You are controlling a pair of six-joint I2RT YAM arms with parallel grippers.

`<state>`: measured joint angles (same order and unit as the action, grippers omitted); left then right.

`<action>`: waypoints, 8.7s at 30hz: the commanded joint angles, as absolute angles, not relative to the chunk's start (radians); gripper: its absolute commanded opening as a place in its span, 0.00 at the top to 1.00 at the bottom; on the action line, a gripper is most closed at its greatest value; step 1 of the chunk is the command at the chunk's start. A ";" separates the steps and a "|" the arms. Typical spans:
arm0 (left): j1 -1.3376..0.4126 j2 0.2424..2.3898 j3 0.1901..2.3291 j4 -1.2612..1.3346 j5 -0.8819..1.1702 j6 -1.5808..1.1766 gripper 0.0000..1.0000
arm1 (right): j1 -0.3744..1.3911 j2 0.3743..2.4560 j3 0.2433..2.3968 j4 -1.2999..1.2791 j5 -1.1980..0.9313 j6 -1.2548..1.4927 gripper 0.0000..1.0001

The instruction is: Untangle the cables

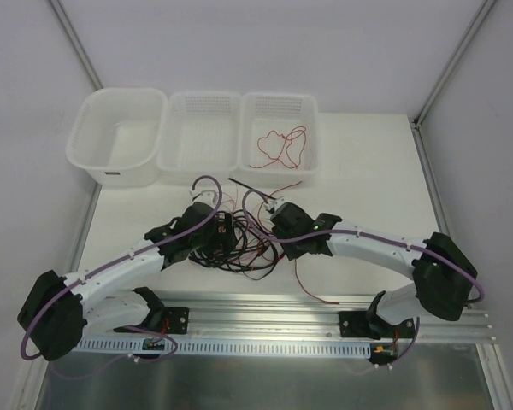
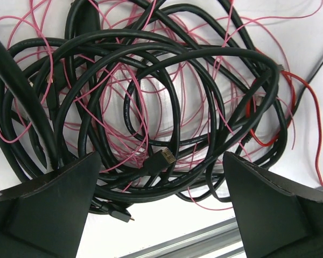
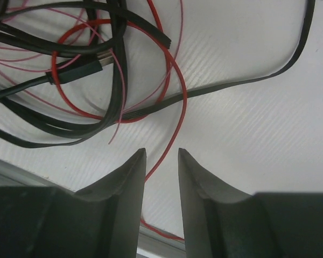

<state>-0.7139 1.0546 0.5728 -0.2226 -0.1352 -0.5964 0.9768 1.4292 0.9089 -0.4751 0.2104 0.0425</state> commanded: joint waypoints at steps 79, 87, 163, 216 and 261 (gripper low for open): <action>-0.948 0.982 0.620 0.355 0.244 -0.154 0.01 | 0.957 0.902 1.692 -0.824 0.253 -0.110 0.99; -1.095 1.161 0.629 0.572 0.354 -0.084 0.01 | 0.957 0.907 1.689 -0.818 0.245 -0.106 0.99; -1.023 1.393 1.756 0.172 -0.092 0.250 1.00 | 0.957 0.851 1.100 -0.303 0.155 -0.121 0.96; -1.023 1.266 1.664 0.146 0.018 0.032 1.00 | 0.922 1.071 0.950 0.150 0.009 -0.209 0.70; -0.999 1.145 1.418 0.216 -0.316 -0.037 0.26 | 0.905 1.006 0.991 0.088 0.119 -0.291 0.99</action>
